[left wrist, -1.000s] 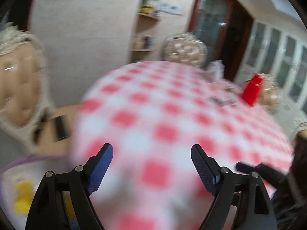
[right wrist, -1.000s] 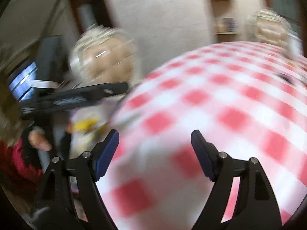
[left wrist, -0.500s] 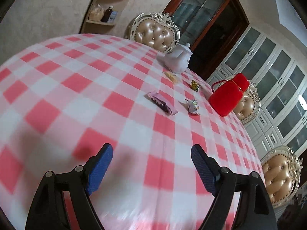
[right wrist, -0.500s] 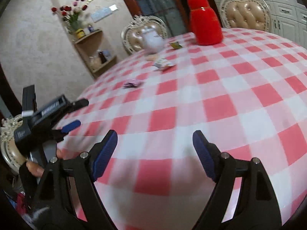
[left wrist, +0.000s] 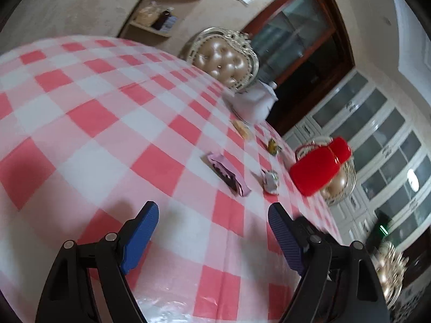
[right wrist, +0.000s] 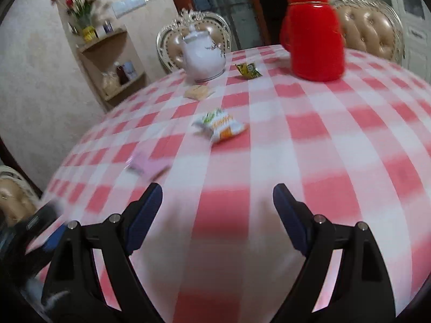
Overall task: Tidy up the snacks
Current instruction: 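Grasp the yellow-white lemon-printed chip bag with the right tool, then grasp the pink wrapped bar with the left tool while the right holds the chip bag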
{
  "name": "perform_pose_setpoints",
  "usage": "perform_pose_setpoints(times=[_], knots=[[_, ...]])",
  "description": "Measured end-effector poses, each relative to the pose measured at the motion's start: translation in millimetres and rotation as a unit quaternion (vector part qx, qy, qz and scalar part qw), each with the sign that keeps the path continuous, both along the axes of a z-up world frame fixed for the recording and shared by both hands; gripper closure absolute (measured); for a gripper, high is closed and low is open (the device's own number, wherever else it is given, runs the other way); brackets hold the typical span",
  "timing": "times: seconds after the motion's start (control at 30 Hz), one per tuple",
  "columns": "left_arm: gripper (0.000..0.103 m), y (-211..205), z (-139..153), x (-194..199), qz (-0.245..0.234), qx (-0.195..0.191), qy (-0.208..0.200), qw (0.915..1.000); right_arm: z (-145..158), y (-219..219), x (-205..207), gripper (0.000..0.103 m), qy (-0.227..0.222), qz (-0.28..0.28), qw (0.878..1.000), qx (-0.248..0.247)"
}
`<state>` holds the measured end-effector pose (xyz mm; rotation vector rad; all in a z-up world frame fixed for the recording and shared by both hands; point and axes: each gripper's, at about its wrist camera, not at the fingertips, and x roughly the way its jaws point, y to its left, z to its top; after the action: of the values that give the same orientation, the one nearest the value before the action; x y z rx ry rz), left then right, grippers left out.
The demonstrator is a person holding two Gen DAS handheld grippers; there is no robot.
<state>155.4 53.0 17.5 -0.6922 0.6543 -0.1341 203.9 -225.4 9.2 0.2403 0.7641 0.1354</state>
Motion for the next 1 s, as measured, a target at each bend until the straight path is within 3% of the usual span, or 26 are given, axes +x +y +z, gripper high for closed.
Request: perform_pose_setpoints(times=[0.23,0.4,0.47,0.5,0.57,0.63,0.67,1.0], knots=[[0.019,1.9,-5.5,5.7,0.005,-0.002,0.017,0.9998,-14.9,14.3,87.1,0.017,0.047,0.033,0.997,-0.046],[0.019,-0.8,-7.2,6.8,0.000,0.005,0.022,0.9997,-22.8,12.0,109.9,0.017,0.073,0.048,0.995,-0.051],[0.019,-1.1,-7.3,7.1,0.001,0.007,0.022,0.9997,-20.9,16.9,106.5,0.032,0.069,0.063,0.994,-0.062],[0.019,-1.1,-7.8,7.9,-0.001,0.008,0.024,0.9997,-20.2,20.3,103.9,0.046,0.068,0.068,0.993,-0.075],[0.019,-0.4,-8.9,8.9,0.000,0.007,0.027,0.9996,-18.2,25.8,88.4,0.047,0.064,0.076,0.990,-0.099],[0.019,2.6,-10.6,10.0,0.004,0.003,0.031,0.9995,-13.6,25.4,62.5,0.053,0.057,0.075,0.990,-0.104],[0.019,4.1,-11.3,10.4,0.007,0.001,0.032,0.9994,-11.8,23.0,52.1,0.061,0.056,0.075,0.991,-0.094],[0.019,7.1,-14.1,10.8,0.009,-0.004,0.039,0.9992,10.3,18.5,-123.5,0.060,0.047,0.056,0.994,-0.085]])
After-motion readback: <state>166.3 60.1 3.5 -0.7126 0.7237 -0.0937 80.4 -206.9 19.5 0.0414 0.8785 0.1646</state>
